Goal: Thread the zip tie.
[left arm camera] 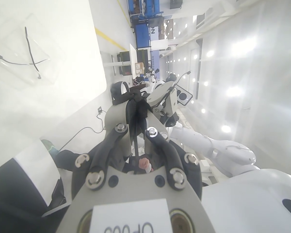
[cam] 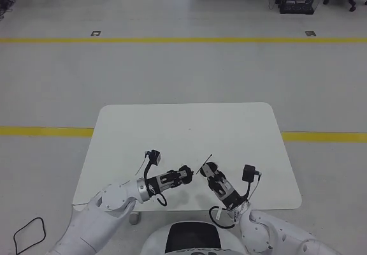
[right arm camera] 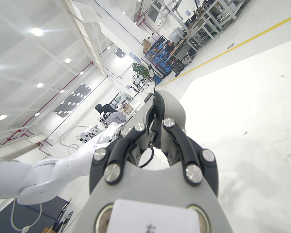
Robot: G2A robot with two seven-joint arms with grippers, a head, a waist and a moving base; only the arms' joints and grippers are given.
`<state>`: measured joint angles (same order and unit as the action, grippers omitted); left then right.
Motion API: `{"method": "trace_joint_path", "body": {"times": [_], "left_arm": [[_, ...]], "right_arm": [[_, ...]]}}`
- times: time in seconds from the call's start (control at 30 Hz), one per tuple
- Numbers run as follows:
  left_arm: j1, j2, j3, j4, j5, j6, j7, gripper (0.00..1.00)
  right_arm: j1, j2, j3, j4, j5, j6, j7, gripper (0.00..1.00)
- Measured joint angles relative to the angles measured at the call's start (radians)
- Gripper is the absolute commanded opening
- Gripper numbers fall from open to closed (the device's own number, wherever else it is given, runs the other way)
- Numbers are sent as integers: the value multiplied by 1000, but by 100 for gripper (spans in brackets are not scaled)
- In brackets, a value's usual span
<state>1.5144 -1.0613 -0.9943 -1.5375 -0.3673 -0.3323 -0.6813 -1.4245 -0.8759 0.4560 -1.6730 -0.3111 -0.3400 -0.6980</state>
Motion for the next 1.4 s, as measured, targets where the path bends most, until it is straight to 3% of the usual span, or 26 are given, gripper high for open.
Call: {"method": "trace_joint_path", "body": {"times": [0.97,1.4], "left_arm": [[-9,8,21,-2,-22,-8,-16,0],[-16,10,29,3,-28,-8,-12,0]], "right_arm": [[-57,-52,96,26,-21,0,78,0],[-84,-62,123,13,-46,0,87,0]]}}
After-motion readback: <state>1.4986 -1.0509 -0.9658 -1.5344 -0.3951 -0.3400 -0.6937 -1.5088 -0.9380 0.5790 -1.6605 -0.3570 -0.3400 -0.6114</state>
